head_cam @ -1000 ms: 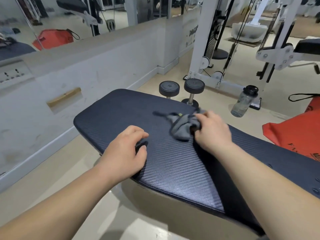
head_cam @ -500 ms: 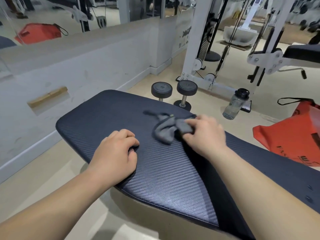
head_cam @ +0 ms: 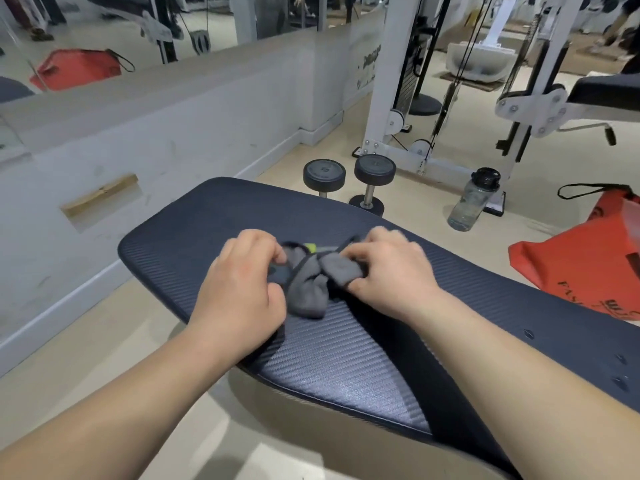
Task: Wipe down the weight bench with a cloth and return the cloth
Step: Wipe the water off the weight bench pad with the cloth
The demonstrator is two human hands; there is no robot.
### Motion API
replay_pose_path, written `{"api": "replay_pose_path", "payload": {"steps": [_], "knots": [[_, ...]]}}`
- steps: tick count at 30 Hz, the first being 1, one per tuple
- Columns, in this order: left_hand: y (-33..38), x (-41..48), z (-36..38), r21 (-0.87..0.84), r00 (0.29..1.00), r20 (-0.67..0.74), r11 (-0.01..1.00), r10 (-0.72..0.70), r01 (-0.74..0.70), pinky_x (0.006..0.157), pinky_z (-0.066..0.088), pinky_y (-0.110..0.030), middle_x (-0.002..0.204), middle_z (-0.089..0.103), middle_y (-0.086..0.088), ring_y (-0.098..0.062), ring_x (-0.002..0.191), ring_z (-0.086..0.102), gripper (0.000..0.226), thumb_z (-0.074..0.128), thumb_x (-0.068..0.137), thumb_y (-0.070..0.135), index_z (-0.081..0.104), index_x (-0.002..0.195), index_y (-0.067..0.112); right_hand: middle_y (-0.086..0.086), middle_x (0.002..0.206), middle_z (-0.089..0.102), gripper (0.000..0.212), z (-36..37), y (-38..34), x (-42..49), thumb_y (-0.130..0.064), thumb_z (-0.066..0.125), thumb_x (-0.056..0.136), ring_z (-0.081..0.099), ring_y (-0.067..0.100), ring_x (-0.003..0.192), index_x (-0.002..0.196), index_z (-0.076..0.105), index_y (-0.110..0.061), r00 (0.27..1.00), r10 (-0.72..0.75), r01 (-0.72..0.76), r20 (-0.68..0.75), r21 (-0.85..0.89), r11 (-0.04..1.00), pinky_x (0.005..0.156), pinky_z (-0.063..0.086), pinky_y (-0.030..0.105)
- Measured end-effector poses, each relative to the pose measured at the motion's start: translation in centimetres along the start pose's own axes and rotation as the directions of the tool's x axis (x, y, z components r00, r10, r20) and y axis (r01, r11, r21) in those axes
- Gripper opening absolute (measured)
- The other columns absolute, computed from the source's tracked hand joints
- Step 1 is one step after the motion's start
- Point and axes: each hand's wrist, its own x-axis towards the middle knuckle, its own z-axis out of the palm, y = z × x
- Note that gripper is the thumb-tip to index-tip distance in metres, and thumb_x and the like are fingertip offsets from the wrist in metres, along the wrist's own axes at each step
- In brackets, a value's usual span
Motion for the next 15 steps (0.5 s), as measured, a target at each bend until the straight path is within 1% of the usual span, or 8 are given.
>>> {"api": "replay_pose_path", "payload": {"steps": [2,4,6,8,9,11,13,15], "knots": [[0.7,-0.5,0.0,-0.005,0.997,0.061,0.999,0.051,-0.051,0.103,0.045,-0.041,0.137,0.051,0.003,-0.023,0.125,0.048,0.045,0.055,0.073,0.014,0.059,0.118,0.020,-0.009,0.105,0.047,0.032,0.2,0.6,0.2,-0.047,0.063,0.086,0.046,0.025,0.117,0.118,0.068,-0.045,0.996,0.083,-0.083,-0.030,0.003,0.997,0.095,0.036,0.041],[1.5,-0.6,0.2,-0.016,0.975,0.146,0.986,0.165,-0.164,0.113,0.039,-0.040,0.149,0.046,0.000,-0.021,0.139,0.042,0.058,0.063,0.078,0.027,0.055,0.135,0.019,-0.011,0.105,0.050,0.027,0.3,0.2,0.1,-0.050,0.065,0.088,0.047,0.023,0.114,0.113,0.071,-0.042,0.999,-0.019,0.019,0.030,0.014,1.000,0.096,0.036,0.040],[2.2,-0.4,0.5,-0.039,0.927,0.266,0.963,0.266,-0.266,0.113,0.039,-0.039,0.147,0.050,0.005,-0.016,0.138,0.043,0.069,0.066,0.078,0.040,0.048,0.143,0.024,-0.016,0.106,0.057,0.024,-0.3,-0.2,-0.4,-0.047,0.071,0.087,0.051,0.017,0.112,0.109,0.075,-0.038,0.966,-0.198,0.179,0.165,0.122,0.976,0.101,0.039,0.039],[2.8,-0.4,1.1,-0.045,0.892,0.358,0.959,0.277,-0.280,0.107,0.042,-0.035,0.137,0.053,0.014,-0.013,0.127,0.049,0.070,0.065,0.080,0.042,0.041,0.145,0.034,-0.019,0.110,0.070,0.027,-1.8,0.5,-0.7,-0.024,0.078,0.083,0.062,0.007,0.109,0.110,0.079,-0.030,0.911,-0.276,0.161,0.306,0.351,0.922,0.104,0.045,0.029],[2.9,-0.4,1.4,-0.007,0.888,0.366,0.955,0.278,-0.297,0.104,0.044,-0.035,0.134,0.053,0.015,-0.014,0.122,0.050,0.067,0.064,0.081,0.041,0.041,0.144,0.036,-0.018,0.107,0.075,0.028,-2.5,1.3,-0.8,-0.013,0.075,0.084,0.067,0.003,0.105,0.108,0.081,-0.026,0.918,-0.243,0.077,0.315,0.459,0.885,0.103,0.048,0.025],[2.4,-0.2,2.1,0.123,0.888,0.341,0.921,0.310,-0.369,0.096,0.049,-0.040,0.130,0.052,0.009,-0.021,0.113,0.051,0.058,0.061,0.080,0.035,0.052,0.137,0.035,-0.013,0.096,0.080,0.027,-3.1,2.9,-0.9,-0.004,0.065,0.089,0.072,0.006,0.097,0.099,0.082,-0.023,0.979,-0.057,-0.066,0.198,0.562,0.824,0.101,0.054,0.030],[1.5,0.6,2.5,0.202,0.905,0.320,0.913,0.279,-0.353,0.088,0.053,-0.043,0.125,0.051,0.003,-0.027,0.106,0.051,0.055,0.061,0.076,0.029,0.058,0.131,0.033,-0.014,0.093,0.076,0.028,-2.6,4.0,-0.8,-0.007,0.057,0.095,0.071,0.011,0.096,0.101,0.079,-0.023,0.989,0.118,-0.146,0.087,0.503,0.852,0.100,0.053,0.030],[0.5,1.9,2.2,0.305,0.954,0.274,0.930,0.122,-0.206,0.087,0.053,-0.045,0.121,0.050,-0.001,-0.031,0.105,0.050,0.051,0.064,0.076,0.028,0.060,0.127,0.032,-0.015,0.092,0.070,0.028,-2.1,4.0,-0.5,-0.011,0.054,0.097,0.065,0.013,0.097,0.109,0.076,-0.023,0.979,0.190,-0.201,0.070,0.451,0.870,0.097,0.050,0.027]]}}
